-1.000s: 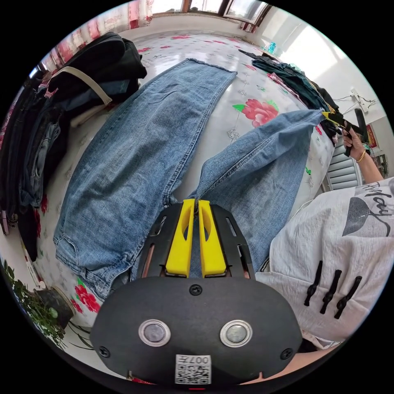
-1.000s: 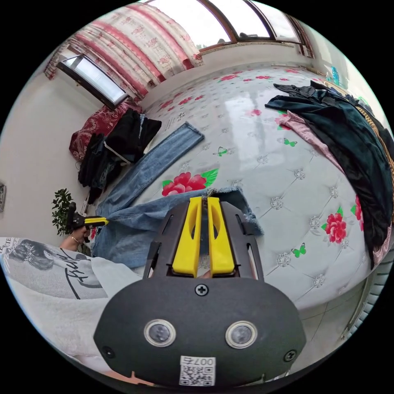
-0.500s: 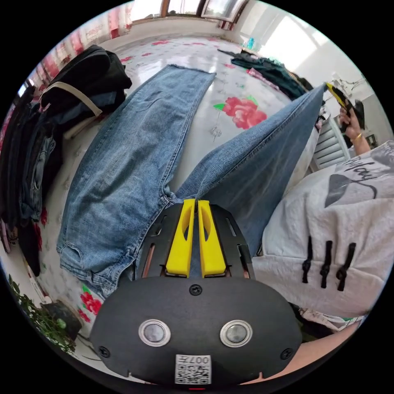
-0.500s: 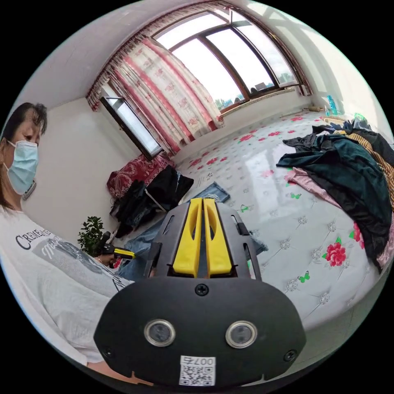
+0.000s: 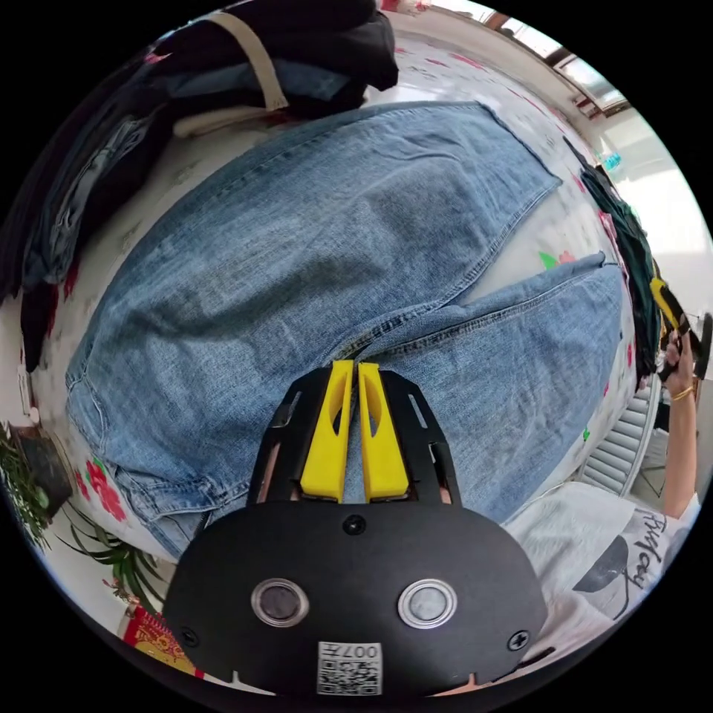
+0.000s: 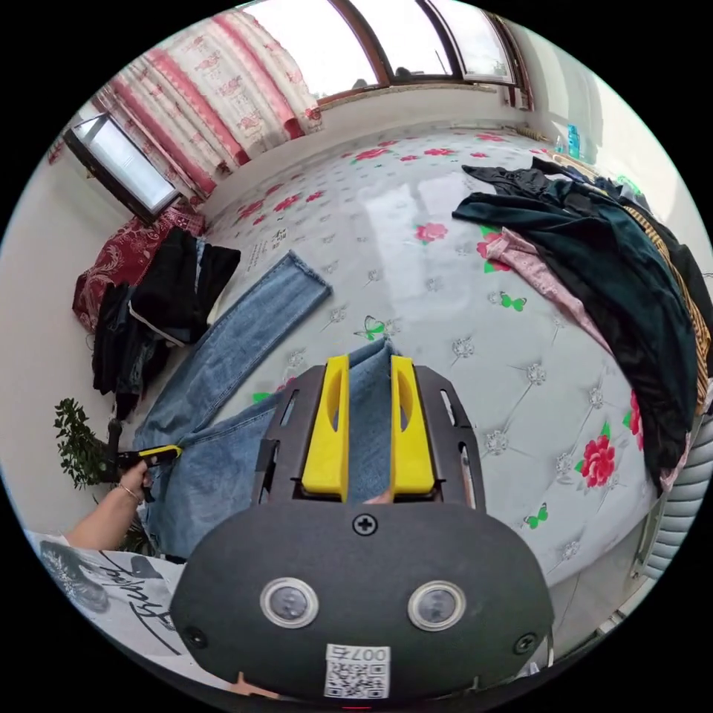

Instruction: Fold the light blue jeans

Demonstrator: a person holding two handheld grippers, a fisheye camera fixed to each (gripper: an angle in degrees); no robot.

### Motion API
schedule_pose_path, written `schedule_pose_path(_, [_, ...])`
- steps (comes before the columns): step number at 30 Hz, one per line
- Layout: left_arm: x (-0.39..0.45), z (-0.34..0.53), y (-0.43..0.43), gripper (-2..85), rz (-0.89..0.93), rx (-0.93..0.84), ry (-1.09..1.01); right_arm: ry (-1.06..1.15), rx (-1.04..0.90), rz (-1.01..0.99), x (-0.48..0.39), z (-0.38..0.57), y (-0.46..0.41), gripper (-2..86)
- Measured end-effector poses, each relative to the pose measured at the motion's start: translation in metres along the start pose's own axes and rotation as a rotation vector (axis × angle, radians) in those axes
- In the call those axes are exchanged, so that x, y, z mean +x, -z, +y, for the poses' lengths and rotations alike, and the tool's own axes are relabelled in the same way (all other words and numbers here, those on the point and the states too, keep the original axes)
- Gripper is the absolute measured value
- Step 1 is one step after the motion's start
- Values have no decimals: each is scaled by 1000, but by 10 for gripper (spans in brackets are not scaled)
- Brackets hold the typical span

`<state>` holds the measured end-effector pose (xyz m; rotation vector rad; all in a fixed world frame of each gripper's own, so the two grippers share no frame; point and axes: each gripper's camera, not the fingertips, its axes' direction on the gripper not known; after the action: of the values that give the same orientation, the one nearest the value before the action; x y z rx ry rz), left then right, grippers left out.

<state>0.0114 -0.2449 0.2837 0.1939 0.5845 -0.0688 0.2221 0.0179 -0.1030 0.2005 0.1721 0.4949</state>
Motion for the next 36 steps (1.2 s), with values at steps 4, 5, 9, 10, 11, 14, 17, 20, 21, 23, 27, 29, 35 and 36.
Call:
schedule_pose_path(4, [-20,7,15,0,93,76,49,-19,-145,-2,17,41,-35,21])
schedule_pose_path(5, [-20,14,26,5,100,115,54,11,-177,7,13,48,-46,20])
schedule_pose_path(9, [-15,55,67,31,96,232,76,142,-285,118,-6,62,-84,16])
schedule_pose_path(10, [-15,74,78,33,76,256,93,228,-246,214,-17,67,-85,13])
schedule_pose_path(11, [-18,95,87,34,57,269,115,326,-244,253,-26,72,-87,10])
schedule_pose_path(14, [-32,152,95,32,-45,242,224,504,-320,356,-39,83,-91,4])
schedule_pose_path(17, [-50,208,79,17,-200,121,358,542,-362,420,-28,96,-84,0])
schedule_pose_path(20, [-64,251,39,-3,-277,-26,430,522,-404,475,-15,103,-78,-1])
schedule_pose_path(21, [-61,261,45,-5,-278,39,418,515,-411,472,-14,103,-78,-1])
schedule_pose_path(23, [-59,269,54,-8,-256,77,436,478,-473,469,-14,96,-80,-1])
schedule_pose_path(27, [-56,263,101,-8,-237,165,469,407,-317,304,-31,72,-46,2])
schedule_pose_path(29, [-53,263,155,-5,-249,339,446,405,-86,222,-54,53,-13,6])
schedule_pose_path(35, [-124,182,214,60,-249,379,383,574,-65,10,-138,-21,-45,48])
schedule_pose_path(36, [-134,170,218,66,-243,386,372,586,-61,-14,-148,-30,-50,53])
